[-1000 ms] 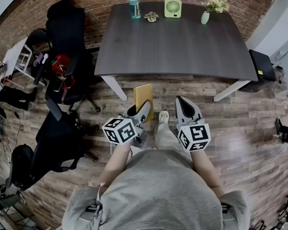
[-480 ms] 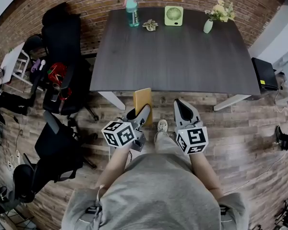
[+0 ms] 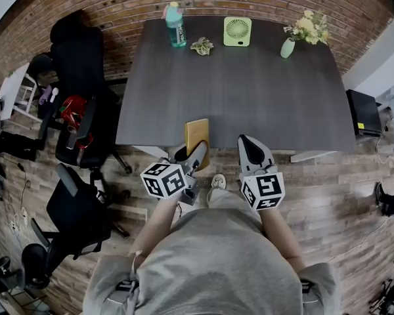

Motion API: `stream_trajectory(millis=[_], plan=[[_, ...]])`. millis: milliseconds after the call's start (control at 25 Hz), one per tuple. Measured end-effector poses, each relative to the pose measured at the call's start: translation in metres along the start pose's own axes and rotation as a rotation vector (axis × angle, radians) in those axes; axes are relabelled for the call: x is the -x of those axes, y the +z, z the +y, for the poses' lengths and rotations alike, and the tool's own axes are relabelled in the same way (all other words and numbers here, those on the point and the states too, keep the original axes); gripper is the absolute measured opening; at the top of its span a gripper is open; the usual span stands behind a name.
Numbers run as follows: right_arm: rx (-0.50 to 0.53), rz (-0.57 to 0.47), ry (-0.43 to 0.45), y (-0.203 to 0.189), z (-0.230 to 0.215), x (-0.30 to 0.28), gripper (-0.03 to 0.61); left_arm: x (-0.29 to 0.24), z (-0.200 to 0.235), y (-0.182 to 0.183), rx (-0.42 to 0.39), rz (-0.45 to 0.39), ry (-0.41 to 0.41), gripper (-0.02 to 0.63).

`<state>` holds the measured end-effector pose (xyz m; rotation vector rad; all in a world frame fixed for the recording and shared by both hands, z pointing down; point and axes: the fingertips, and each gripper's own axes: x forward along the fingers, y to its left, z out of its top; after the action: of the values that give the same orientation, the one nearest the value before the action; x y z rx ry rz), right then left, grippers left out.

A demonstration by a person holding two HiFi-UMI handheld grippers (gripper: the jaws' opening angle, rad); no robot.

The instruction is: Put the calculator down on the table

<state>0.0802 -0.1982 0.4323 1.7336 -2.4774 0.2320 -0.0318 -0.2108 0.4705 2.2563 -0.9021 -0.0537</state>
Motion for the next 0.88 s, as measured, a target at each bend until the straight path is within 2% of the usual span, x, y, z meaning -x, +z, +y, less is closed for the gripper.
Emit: stream_trajectory(millis=[440, 880], plan=[[0.005, 0.017, 0.040, 0.007, -0.057, -0.067, 0.002, -0.081, 0.027, 0.032, 0.015, 0.003, 0.027, 0.086], [-0.011, 0.039, 0.056, -0.001, -0.100, -0.108, 0.002, -0.137, 0.058, 0.032, 0.055, 0.046, 0.077, 0.086]])
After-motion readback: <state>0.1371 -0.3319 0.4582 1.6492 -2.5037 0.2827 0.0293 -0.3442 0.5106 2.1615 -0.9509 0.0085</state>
